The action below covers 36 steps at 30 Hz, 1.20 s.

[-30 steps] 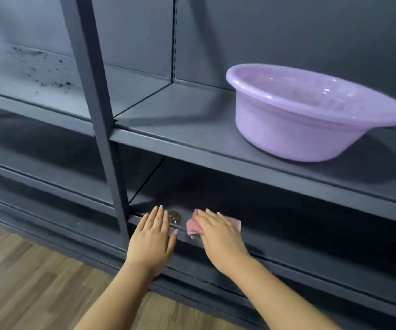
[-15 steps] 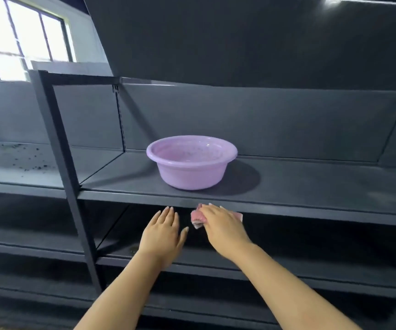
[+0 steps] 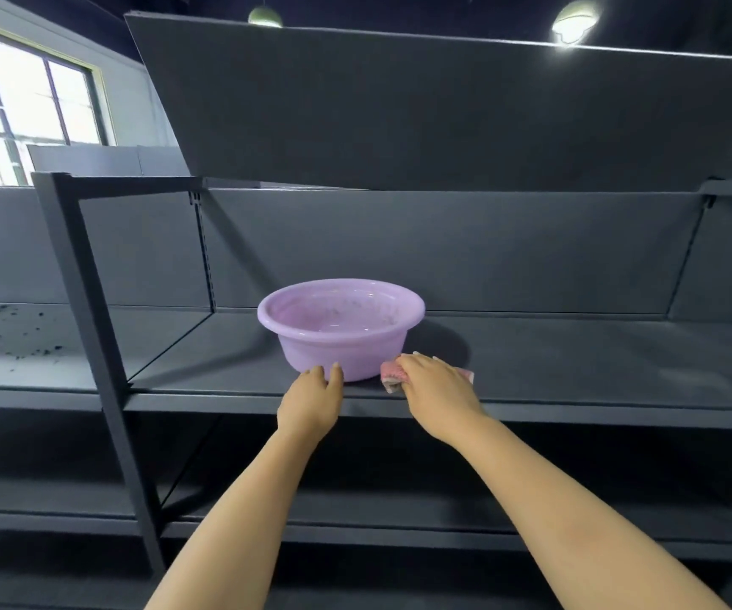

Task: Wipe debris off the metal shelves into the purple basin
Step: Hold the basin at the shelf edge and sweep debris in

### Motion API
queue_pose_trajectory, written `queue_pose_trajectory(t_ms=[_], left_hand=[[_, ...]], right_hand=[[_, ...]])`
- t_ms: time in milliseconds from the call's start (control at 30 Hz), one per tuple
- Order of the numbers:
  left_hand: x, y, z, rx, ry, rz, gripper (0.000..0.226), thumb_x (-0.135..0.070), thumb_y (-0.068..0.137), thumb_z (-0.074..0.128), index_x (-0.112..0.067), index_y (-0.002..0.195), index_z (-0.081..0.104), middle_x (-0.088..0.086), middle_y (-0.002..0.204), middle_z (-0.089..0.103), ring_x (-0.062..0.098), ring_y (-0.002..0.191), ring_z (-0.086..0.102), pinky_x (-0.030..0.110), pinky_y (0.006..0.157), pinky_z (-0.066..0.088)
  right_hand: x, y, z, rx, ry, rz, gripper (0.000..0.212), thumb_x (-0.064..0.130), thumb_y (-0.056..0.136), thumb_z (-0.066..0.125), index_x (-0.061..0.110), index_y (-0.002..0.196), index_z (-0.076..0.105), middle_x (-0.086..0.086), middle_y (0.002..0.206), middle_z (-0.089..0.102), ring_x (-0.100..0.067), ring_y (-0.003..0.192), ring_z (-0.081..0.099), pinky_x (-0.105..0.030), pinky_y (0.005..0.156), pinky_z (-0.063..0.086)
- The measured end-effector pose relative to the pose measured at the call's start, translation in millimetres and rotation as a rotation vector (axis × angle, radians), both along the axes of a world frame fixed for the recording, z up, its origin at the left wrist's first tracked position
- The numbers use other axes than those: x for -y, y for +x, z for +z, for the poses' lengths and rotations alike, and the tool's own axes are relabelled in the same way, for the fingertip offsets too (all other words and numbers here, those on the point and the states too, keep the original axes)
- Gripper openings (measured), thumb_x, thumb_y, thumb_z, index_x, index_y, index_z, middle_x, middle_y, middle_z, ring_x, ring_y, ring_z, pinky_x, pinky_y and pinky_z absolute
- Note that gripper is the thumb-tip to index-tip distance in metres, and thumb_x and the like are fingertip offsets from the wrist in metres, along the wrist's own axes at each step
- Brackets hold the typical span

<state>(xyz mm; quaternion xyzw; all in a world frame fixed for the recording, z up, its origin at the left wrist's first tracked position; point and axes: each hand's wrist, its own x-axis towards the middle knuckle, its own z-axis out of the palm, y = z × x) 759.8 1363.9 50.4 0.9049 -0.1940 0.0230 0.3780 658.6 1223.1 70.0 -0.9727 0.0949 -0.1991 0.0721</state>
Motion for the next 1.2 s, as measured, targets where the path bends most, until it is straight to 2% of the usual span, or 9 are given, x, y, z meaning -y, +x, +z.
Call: queue_pose_trajectory(t_ms=[133,267,400,700,800,867,933,1067,1200], left_hand=[[6.4,29.7,12.6,-0.329,-0.406,0.093,0.044,-0.040,0.101,0.032,-0.009,0.072,0.045,0.007,0.084,0.049,0.020,0.070,0.043,0.032,0.073,0.034],[14.5,57.9,20.9,-0.500,-0.591,0.140,0.055,-0.046,0.098,0.039,0.001,0.121,0.056,0.016,0.123,0.056,0.032,0.106,0.056,0.037,0.088,0.042],[22.7,75.6,21.7,-0.622,-0.739,0.166,0.056,-0.047,0.094,0.046,-0.005,0.131,0.051,0.013,0.132,0.053,0.033,0.121,0.050,0.038,0.099,0.040],[37.4,82.2,26.3,-0.660,-0.944,0.280,0.021,-0.028,0.092,0.050,-0.010,0.101,0.052,0.005,0.099,0.050,0.029,0.090,0.051,0.036,0.079,0.046],[34.9,80.2,28.6,-0.694,-1.007,0.309,0.020,-0.024,0.090,0.054,-0.010,0.103,0.052,0.002,0.087,0.048,0.027,0.084,0.049,0.037,0.081,0.050],[29.7,77.0,28.0,-0.709,-1.038,0.341,0.022,-0.023,0.088,0.056,-0.009,0.105,0.053,0.002,0.085,0.049,0.027,0.076,0.051,0.034,0.071,0.049],[22.4,70.6,28.2,-0.699,-1.028,0.368,0.019,-0.022,0.086,0.053,-0.007,0.098,0.052,0.003,0.079,0.048,0.027,0.068,0.051,0.032,0.065,0.046],[1.7,51.8,33.5,-0.683,-1.034,0.420,0.012,-0.018,0.082,0.052,-0.009,0.076,0.048,0.005,0.075,0.047,0.024,0.063,0.048,0.037,0.075,0.051],[-25.2,26.3,36.2,-0.616,-1.051,0.456,0.009,-0.013,0.078,0.052,-0.010,0.071,0.047,0.006,0.071,0.046,0.022,0.057,0.043,0.030,0.059,0.042]], right_hand=[[2.8,23.8,8.6,0.030,-0.013,-0.009,0.029,0.005,0.092,0.035,0.019,0.108,0.054,0.004,0.114,0.057,-0.018,0.104,0.052,-0.029,0.099,0.034],[11.6,47.4,11.9,0.022,-0.031,-0.017,0.028,0.007,0.091,0.035,0.022,0.105,0.053,0.008,0.114,0.057,-0.015,0.094,0.046,-0.027,0.076,0.035],[20.9,63.2,13.2,0.005,-0.040,-0.036,0.032,0.009,0.093,0.034,0.022,0.115,0.053,0.010,0.124,0.055,-0.016,0.110,0.049,-0.027,0.081,0.036],[28.0,70.5,19.7,-0.002,-0.049,-0.042,0.033,0.013,0.096,0.034,0.024,0.120,0.052,0.013,0.125,0.054,-0.014,0.115,0.047,-0.027,0.084,0.036],[27.3,67.0,19.4,-0.006,-0.049,-0.040,0.030,0.013,0.096,0.034,0.025,0.116,0.053,0.013,0.122,0.055,-0.013,0.113,0.048,-0.029,0.086,0.038],[25.1,62.6,20.4,0.001,-0.058,-0.033,0.030,0.014,0.097,0.034,0.025,0.118,0.053,0.014,0.126,0.054,-0.013,0.117,0.047,-0.028,0.086,0.035],[21.2,56.8,23.0,0.026,-0.073,-0.024,0.033,0.014,0.098,0.035,0.023,0.125,0.051,0.012,0.135,0.049,-0.013,0.124,0.043,-0.028,0.094,0.035],[9.6,39.4,30.1,0.123,-0.096,-0.041,0.042,0.011,0.097,0.036,0.021,0.137,0.043,0.010,0.146,0.041,-0.012,0.133,0.036,-0.027,0.107,0.026],[-7.5,16.8,33.4,0.135,-0.080,-0.007,0.046,0.010,0.097,0.036,0.019,0.141,0.039,0.007,0.149,0.037,-0.014,0.136,0.033,-0.030,0.111,0.024]])
